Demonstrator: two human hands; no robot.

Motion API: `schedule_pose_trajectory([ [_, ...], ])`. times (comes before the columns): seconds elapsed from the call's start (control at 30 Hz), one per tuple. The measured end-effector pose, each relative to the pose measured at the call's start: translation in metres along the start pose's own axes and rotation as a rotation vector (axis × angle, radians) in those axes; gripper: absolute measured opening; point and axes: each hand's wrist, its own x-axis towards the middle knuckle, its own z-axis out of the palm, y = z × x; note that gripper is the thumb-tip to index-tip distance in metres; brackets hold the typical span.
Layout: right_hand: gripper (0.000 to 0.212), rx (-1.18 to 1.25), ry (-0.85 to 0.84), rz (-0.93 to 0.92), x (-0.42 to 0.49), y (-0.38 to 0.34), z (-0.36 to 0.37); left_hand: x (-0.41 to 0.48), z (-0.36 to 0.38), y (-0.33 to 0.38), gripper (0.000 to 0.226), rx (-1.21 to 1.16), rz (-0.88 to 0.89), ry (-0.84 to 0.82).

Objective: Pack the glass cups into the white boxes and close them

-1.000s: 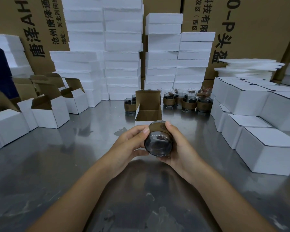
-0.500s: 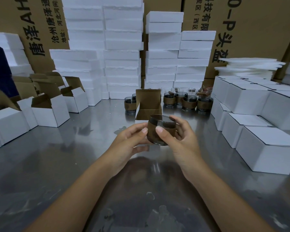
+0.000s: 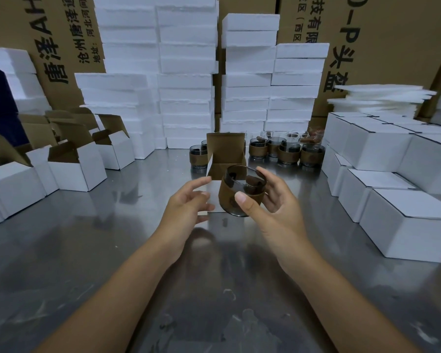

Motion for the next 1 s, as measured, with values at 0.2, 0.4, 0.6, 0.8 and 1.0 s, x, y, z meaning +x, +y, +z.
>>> schedule_pose_trajectory([
  [0.2,0.063,0.028,-0.040,0.003,-0.002,-0.005,0.004,0.002,0.003,-0.009,0.037,0.530,0.234,0.110],
  [0.4,0.076,-0.017,-0.051,0.010,-0.001,-0.001,0.005,0.007,0.005,-0.015,0.042,0.666,0.292,0.121],
  [0.6,0.058,-0.014,-0.012,-0.022,0.000,-0.007,0.002,0.002,0.005,-0.008,0.019,0.708,0.422,0.134],
  [0.8,0.057,-0.043,0.103,-0.152,0.001,-0.014,-0.004,-0.007,0.005,-0.003,0.008,0.753,0.569,0.091],
  [1.0,0.057,-0.145,0.131,-0.236,0.001,-0.017,-0.004,-0.016,0.010,0.001,0.024,0.684,0.668,-0.045],
])
